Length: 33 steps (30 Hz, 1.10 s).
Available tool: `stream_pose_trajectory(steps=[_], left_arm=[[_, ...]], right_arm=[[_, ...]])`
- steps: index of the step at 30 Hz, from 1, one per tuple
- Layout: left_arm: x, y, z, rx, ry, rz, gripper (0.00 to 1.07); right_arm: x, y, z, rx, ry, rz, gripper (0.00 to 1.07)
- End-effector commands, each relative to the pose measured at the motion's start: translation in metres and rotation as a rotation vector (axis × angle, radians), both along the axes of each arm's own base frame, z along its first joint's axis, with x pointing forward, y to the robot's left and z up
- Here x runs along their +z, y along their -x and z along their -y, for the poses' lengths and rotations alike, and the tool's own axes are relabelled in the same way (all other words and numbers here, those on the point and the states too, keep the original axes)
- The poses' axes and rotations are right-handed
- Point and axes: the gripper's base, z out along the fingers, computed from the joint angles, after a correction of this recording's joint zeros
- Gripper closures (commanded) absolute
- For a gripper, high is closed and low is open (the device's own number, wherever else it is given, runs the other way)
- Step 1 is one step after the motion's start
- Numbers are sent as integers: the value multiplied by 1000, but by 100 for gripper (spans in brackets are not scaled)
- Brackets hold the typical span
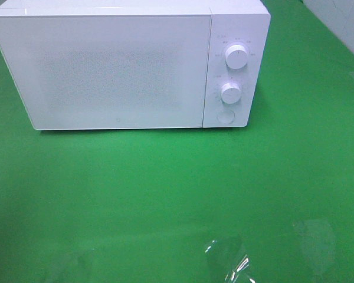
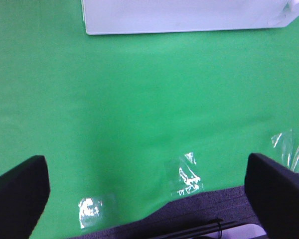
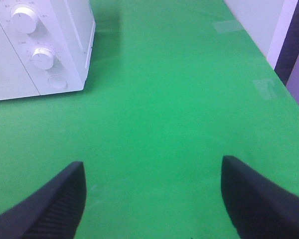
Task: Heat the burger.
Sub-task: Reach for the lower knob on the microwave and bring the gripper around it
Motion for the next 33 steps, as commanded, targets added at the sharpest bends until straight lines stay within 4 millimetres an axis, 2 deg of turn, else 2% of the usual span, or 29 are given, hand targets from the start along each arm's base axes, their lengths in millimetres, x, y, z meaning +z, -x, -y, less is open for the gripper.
stream_pose_trajectory(steps=[1,2,3,4,5,7,8,9,10,11,12,15,17,27,33], left_arm=[[-14,16,0,5,16,-24,8],[-28,25,-1,10,18,-18,8],[-28,25,-1,10,18,-18,8],[-41,32,-1,13,15,-1,8],[-41,32,-1,13,15,-1,8],[-61,42,-2,0,-2,19,8],[-61,42,-2,0,-2,19,8],[-77,47,-3,-12,-13,-2,8],[-77,47,-3,-12,-13,-2,8],[-92,52,-3,-35,-28,-24,8],[-88,52,-2,-22,-11,68,8],[-88,53,-3,-20,-8,93,8],[-94,61,-5,-14,-31,113,8],[-91,72,-6,-7,-25,185,8],[-86,97,-5,6,11,347,8]], right_arm=[[0,3,0,-8,-10,29,34],[0,3,0,-8,-10,29,34],[0,3,0,-8,-10,29,34],[0,3,0,-8,-10,29,34],[0,3,0,-8,-10,29,34],[0,3,0,-8,-10,29,34],[0,3,0,-8,-10,29,34],[0,3,0,-8,-10,29,34],[0,3,0,-8,-10,29,34],[0,3,0,-8,-10,29,34],[0,3,0,-9,-9,29,34],[0,3,0,-8,-10,29,34],[0,3,0,-8,-10,29,34],[0,3,0,-8,-10,29,34],[0,3,0,-8,-10,29,34]])
